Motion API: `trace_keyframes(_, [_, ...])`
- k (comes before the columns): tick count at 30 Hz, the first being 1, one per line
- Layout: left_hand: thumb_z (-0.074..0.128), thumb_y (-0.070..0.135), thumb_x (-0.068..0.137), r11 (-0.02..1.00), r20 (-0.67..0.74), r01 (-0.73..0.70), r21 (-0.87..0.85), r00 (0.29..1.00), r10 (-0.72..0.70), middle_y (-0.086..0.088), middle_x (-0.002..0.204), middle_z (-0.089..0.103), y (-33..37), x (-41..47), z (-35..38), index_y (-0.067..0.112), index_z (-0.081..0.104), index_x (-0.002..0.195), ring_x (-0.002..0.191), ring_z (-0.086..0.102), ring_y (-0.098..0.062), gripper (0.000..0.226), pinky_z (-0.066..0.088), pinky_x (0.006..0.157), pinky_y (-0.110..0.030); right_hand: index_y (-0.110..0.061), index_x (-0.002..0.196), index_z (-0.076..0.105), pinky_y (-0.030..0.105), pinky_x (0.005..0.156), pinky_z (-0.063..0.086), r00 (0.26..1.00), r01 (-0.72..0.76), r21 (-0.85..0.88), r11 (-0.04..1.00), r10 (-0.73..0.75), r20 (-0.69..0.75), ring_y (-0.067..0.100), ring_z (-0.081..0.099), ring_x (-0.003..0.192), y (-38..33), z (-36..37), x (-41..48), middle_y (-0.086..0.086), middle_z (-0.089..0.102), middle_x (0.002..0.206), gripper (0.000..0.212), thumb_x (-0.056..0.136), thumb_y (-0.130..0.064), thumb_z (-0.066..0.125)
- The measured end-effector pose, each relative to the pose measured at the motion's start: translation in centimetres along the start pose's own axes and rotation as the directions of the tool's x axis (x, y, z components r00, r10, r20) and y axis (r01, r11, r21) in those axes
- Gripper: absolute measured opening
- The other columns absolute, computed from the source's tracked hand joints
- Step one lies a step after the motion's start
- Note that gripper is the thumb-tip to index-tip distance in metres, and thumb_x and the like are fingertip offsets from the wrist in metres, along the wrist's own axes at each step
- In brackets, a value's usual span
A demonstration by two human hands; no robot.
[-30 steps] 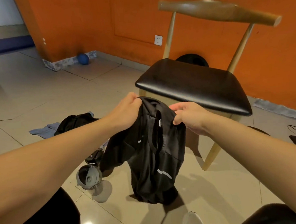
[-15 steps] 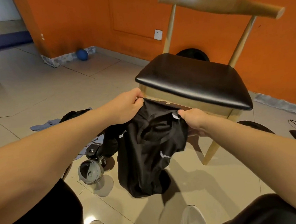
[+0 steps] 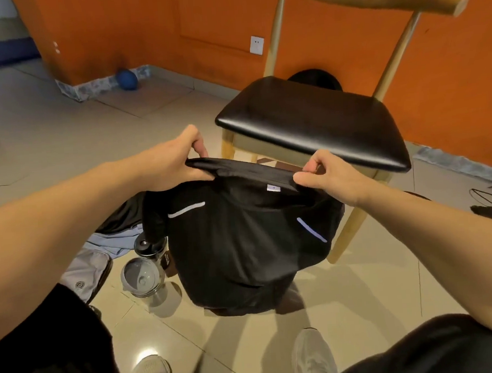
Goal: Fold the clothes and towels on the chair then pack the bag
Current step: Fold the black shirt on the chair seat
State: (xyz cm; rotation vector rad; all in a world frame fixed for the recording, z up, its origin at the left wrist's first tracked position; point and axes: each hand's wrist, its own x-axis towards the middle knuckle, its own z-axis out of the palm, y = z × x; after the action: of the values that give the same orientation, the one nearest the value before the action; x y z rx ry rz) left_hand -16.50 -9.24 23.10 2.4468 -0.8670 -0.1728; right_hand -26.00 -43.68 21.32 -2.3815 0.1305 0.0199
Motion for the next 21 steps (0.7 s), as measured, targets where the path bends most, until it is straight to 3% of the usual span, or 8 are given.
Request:
trace_keyframes(2, [0.071, 0.042, 0.092, 0.999, -0.056, -0.009, -0.049, 0.998, 0.006, 0.006, 0.099, 0.067, -0.3, -0.1, -0.2, 0.035, 0.047, 0.091, 0.084, 0.065, -0.017, 0.025, 0.054, 0.074, -0.039, -0.022, 0.100, 0.050, 0.041, 0.086, 0.049, 0.997, 0.040, -0.108, 0.993, -0.033, 0.063, 0.020, 0.056, 0.096, -0.2, -0.1, -0.3, 0.000, 0.054, 0.112, 0.070, 0.058, -0.072, 0.076])
trace_keyframes(4, [0.066, 0.041, 0.096, 1.000, -0.110, -0.019, -0.010, 0.994, 0.018, 0.003, 0.086, 0.064, -0.4, -0.2, -0.5, 0.025, 0.055, 0.088, 0.078, 0.061, -0.014, 0.021, 0.047, 0.068, -0.033, -0.025, 0.103, 0.048, 0.037, 0.082, 0.050, 0.991, 0.101, -0.307, 0.946, -0.070, 0.111, 0.018, 0.052, 0.096, -0.1, 0.3, -0.5, -0.004, 0.046, 0.111, 0.071, 0.056, -0.065, 0.083])
trace_keyframes(7, [0.056, 0.040, 0.103, 1.000, -0.180, -0.027, -0.011, 0.983, 0.025, 0.000, 0.079, 0.061, -0.4, -0.4, -0.9, 0.023, 0.060, 0.086, 0.069, 0.055, -0.006, 0.024, 0.041, 0.063, -0.030, -0.029, 0.101, 0.046, 0.035, 0.080, 0.047, 0.984, 0.174, -0.514, 0.840, -0.130, 0.120, 0.021, 0.050, 0.097, 0.7, 1.4, -0.3, -0.005, 0.045, 0.106, 0.052, 0.071, -0.030, 0.088])
trace_keyframes(9, [0.052, 0.039, 0.105, 0.999, -0.237, -0.029, -0.021, 0.971, 0.023, 0.000, 0.078, 0.061, -0.6, -0.2, -1.1, 0.023, 0.061, 0.086, 0.069, 0.054, -0.005, 0.026, 0.040, 0.063, -0.030, -0.032, 0.092, 0.043, 0.036, 0.073, 0.046, 0.994, 0.109, -0.474, 0.874, -0.096, 0.052, 0.024, 0.055, 0.094, 1.0, 1.6, -0.5, -0.005, 0.048, 0.099, 0.040, 0.080, -0.007, 0.072])
trace_keyframes(12, [0.050, 0.037, 0.106, 0.998, -0.325, -0.048, -0.037, 0.945, 0.034, -0.004, 0.082, 0.061, -0.6, 0.1, -1.1, 0.017, 0.063, 0.092, 0.076, 0.056, -0.015, 0.027, 0.040, 0.067, -0.031, -0.025, 0.094, 0.047, 0.044, 0.073, 0.051, 0.995, 0.018, -0.425, 0.905, -0.057, -0.078, 0.027, 0.057, 0.090, 1.1, 1.4, -0.8, -0.001, 0.053, 0.097, 0.032, 0.085, 0.003, 0.057])
trace_keyframes(16, [0.049, 0.035, 0.107, 0.995, -0.371, -0.050, -0.090, 0.929, 0.013, -0.003, 0.076, 0.055, -0.1, 0.1, -1.0, 0.013, 0.060, 0.090, 0.070, 0.051, -0.015, 0.030, 0.037, 0.064, -0.033, -0.013, 0.111, 0.058, 0.040, 0.080, 0.051, 0.960, -0.090, -0.345, 0.934, -0.011, -0.278, 0.027, 0.056, 0.093, 1.6, 0.9, -0.4, 0.005, 0.058, 0.107, 0.023, 0.091, -0.002, 0.054])
trace_keyframes(21, [0.048, 0.034, 0.107, 0.997, -0.459, -0.040, -0.068, 0.889, 0.005, 0.006, 0.081, 0.059, 0.1, 0.3, -1.2, 0.018, 0.061, 0.094, 0.077, 0.054, -0.013, 0.024, 0.039, 0.067, -0.026, -0.011, 0.099, 0.069, 0.029, 0.075, 0.038, 0.904, -0.180, -0.164, 0.970, 0.098, -0.415, 0.023, 0.054, 0.083, 1.8, 0.2, 0.5, 0.006, 0.064, 0.088, 0.012, 0.101, -0.016, 0.058])
